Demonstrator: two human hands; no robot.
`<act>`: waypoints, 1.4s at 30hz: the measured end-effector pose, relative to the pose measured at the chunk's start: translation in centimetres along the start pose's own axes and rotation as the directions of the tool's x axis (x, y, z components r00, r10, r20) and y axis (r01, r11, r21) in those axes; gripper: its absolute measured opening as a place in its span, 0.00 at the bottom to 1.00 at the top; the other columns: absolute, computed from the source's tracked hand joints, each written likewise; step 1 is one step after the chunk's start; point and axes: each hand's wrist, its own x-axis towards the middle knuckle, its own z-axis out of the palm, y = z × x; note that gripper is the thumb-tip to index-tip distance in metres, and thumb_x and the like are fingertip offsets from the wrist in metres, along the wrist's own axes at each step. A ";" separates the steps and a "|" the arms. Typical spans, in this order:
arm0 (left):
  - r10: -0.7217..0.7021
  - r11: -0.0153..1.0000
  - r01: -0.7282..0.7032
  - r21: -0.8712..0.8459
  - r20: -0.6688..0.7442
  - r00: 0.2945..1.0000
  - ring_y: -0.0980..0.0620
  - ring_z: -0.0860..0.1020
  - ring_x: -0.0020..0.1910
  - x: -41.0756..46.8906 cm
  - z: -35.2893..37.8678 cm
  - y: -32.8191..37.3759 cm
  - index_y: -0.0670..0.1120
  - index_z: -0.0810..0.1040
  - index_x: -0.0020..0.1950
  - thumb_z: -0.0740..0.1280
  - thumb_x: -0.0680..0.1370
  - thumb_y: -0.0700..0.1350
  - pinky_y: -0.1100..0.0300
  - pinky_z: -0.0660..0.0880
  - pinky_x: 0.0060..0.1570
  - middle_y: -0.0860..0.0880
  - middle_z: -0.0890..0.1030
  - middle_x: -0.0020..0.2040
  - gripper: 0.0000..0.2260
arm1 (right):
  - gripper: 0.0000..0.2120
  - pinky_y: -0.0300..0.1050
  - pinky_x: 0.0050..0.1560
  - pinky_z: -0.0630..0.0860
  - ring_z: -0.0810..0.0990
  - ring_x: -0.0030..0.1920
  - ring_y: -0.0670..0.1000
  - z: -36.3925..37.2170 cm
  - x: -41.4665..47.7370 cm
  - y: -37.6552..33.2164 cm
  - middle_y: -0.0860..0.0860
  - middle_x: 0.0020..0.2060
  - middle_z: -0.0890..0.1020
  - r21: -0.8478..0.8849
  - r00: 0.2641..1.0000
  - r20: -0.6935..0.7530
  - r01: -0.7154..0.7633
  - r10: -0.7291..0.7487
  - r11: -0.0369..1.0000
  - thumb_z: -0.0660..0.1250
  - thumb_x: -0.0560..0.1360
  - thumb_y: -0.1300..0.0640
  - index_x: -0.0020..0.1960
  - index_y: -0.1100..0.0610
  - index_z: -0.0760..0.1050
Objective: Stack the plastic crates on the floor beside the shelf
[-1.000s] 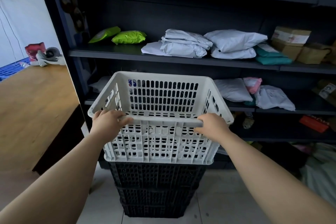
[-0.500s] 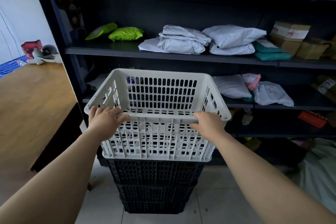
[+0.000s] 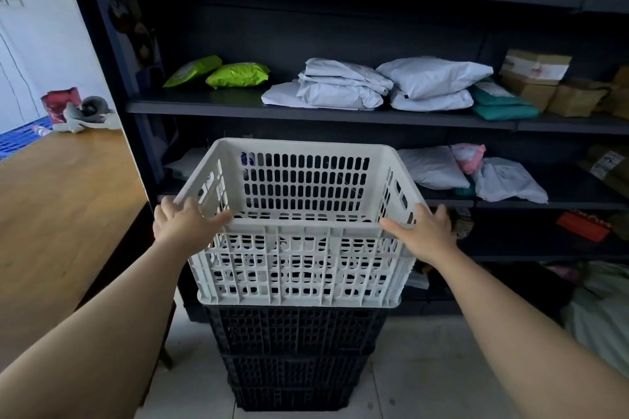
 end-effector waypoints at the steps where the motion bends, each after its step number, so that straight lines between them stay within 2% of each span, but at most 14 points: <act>1: -0.037 0.996 0.041 -0.083 0.042 0.998 0.34 0.62 0.70 0.4 -0.2 -0.2 0.45 0.57 0.75 0.62 0.68 0.71 0.40 0.63 0.69 0.38 0.50 0.76 0.44 | 0.51 0.60 0.71 0.58 0.56 0.74 0.62 0.1 0.1 -0.1 0.59 0.75 0.49 0.121 0.999 0.041 -0.030 0.025 0.992 0.60 0.64 0.24 0.76 0.53 0.51; 2: -0.050 0.986 0.060 -0.158 0.070 0.996 0.35 0.73 0.59 0.7 -0.5 -0.3 0.43 0.58 0.73 0.64 0.68 0.70 0.42 0.73 0.60 0.38 0.53 0.74 0.44 | 0.50 0.56 0.69 0.64 0.63 0.71 0.62 0.3 0.3 -0.2 0.59 0.73 0.53 0.191 0.998 0.053 -0.030 0.021 0.981 0.62 0.65 0.27 0.76 0.55 0.54; 3: -0.037 0.979 0.051 -0.197 0.075 0.996 0.39 0.77 0.45 0.8 -0.8 -0.4 0.41 0.61 0.71 0.66 0.69 0.67 0.46 0.78 0.49 0.38 0.56 0.71 0.41 | 0.48 0.54 0.67 0.67 0.67 0.67 0.61 0.5 0.4 -0.3 0.58 0.71 0.56 0.214 0.999 0.044 -0.015 0.006 0.977 0.63 0.65 0.28 0.74 0.57 0.57; 4: -0.015 0.979 0.026 -0.201 0.058 0.998 0.43 0.75 0.36 0.8 -1.2 -0.5 0.40 0.63 0.68 0.67 0.70 0.64 0.52 0.77 0.38 0.37 0.59 0.68 0.37 | 0.48 0.53 0.66 0.69 0.70 0.65 0.60 0.6 0.6 -0.4 0.58 0.69 0.57 0.219 1.000 0.024 -0.005 0.000 0.976 0.63 0.64 0.27 0.73 0.58 0.59; 6: 0.003 0.986 0.000 -0.166 0.021 1.000 0.46 0.72 0.31 1.2 -1.8 -0.6 0.40 0.65 0.64 0.68 0.72 0.62 0.57 0.71 0.30 0.37 0.63 0.65 0.32 | 0.49 0.53 0.63 0.71 0.71 0.63 0.60 0.8 0.7 -0.6 0.58 0.68 0.58 0.213 1.000 -0.008 -0.004 0.006 0.977 0.62 0.63 0.25 0.71 0.58 0.62; 8: 0.016 0.987 -0.013 -0.161 0.017 1.000 0.45 0.74 0.35 1.7 -1.7 -1.1 0.40 0.65 0.64 0.68 0.71 0.63 0.55 0.72 0.32 0.37 0.64 0.64 0.32 | 0.45 0.51 0.60 0.72 0.71 0.61 0.59 1.1 0.8 -0.5 0.58 0.68 0.58 0.188 1.000 -0.024 0.009 -0.004 0.982 0.61 0.66 0.27 0.69 0.59 0.62; 10: 0.001 0.980 0.003 -0.199 0.021 1.000 0.42 0.76 0.41 2.1 -1.2 -1.6 0.42 0.65 0.62 0.67 0.70 0.65 0.49 0.78 0.41 0.39 0.63 0.63 0.32 | 0.44 0.51 0.58 0.71 0.70 0.61 0.59 1.2 0.5 -0.4 0.57 0.68 0.57 0.180 1.000 -0.014 0.012 -0.009 0.984 0.60 0.67 0.27 0.69 0.59 0.61; 12: -0.008 0.978 0.014 -0.208 0.030 1.000 0.38 0.74 0.52 2.3 -0.6 -1.7 0.44 0.63 0.64 0.64 0.71 0.66 0.42 0.76 0.52 0.40 0.63 0.63 0.33 | 0.48 0.53 0.62 0.69 0.68 0.64 0.60 0.9 0.2 -0.4 0.57 0.70 0.56 0.150 1.000 0.025 -0.006 0.003 0.989 0.57 0.65 0.24 0.72 0.58 0.58; 15: 0.048 0.999 -0.048 -0.015 0.027 0.998 0.36 0.60 0.71 2.0 -0.6 -1.2 0.40 0.53 0.74 0.59 0.74 0.67 0.42 0.63 0.69 0.37 0.58 0.72 0.40 | 0.54 0.59 0.72 0.54 0.52 0.75 0.62 0.3 0.4 -1.0 0.61 0.75 0.51 -0.166 0.999 -0.005 -0.035 0.035 0.986 0.47 0.62 0.20 0.76 0.56 0.49; 17: 0.114 0.981 -0.122 0.153 0.059 0.992 0.38 0.48 0.77 1.6 -0.9 -0.6 0.38 0.45 0.77 0.53 0.70 0.74 0.44 0.50 0.74 0.37 0.49 0.77 0.50 | 0.57 0.58 0.73 0.41 0.40 0.76 0.61 0.2 0.4 -1.9 0.61 0.77 0.42 -0.321 1.000 0.001 -0.016 0.017 0.947 0.41 0.61 0.18 0.77 0.56 0.42; 20: 0.154 0.959 -0.176 0.220 0.112 0.982 0.41 0.41 0.77 1.6 -0.6 -0.3 0.38 0.41 0.77 0.44 0.61 0.81 0.45 0.44 0.75 0.39 0.43 0.78 0.59 | 0.62 0.57 0.75 0.40 0.38 0.76 0.61 0.7 0.1 -2.7 0.62 0.76 0.39 -0.349 0.999 0.035 0.008 0.005 0.937 0.37 0.56 0.17 0.77 0.59 0.39; 25: 0.177 0.950 -0.199 0.240 0.112 0.978 0.40 0.39 0.77 1.7 0.0 -0.5 0.41 0.39 0.77 0.40 0.61 0.81 0.45 0.42 0.75 0.38 0.40 0.78 0.58 | 0.62 0.56 0.75 0.41 0.38 0.76 0.60 0.7 -0.1 -2.6 0.61 0.76 0.39 -0.334 1.000 0.025 0.013 -0.005 0.943 0.39 0.56 0.17 0.77 0.58 0.38; 38: 0.161 0.953 -0.190 0.234 0.135 0.978 0.41 0.38 0.77 1.3 -0.8 -0.1 0.41 0.37 0.77 0.42 0.62 0.80 0.46 0.41 0.75 0.39 0.38 0.78 0.56 | 0.67 0.56 0.75 0.40 0.38 0.76 0.58 0.2 -0.3 -3.6 0.59 0.77 0.40 -0.296 0.999 0.042 -0.019 0.033 0.955 0.40 0.51 0.15 0.77 0.59 0.39; 42: 0.136 0.967 -0.159 0.201 0.124 0.983 0.42 0.42 0.78 0.8 -1.2 0.0 0.40 0.41 0.77 0.49 0.65 0.79 0.47 0.44 0.75 0.40 0.43 0.79 0.56 | 0.66 0.56 0.75 0.41 0.40 0.77 0.58 -0.3 -0.8 -3.9 0.58 0.77 0.42 -0.270 0.996 0.055 -0.054 0.071 0.961 0.45 0.53 0.16 0.77 0.59 0.39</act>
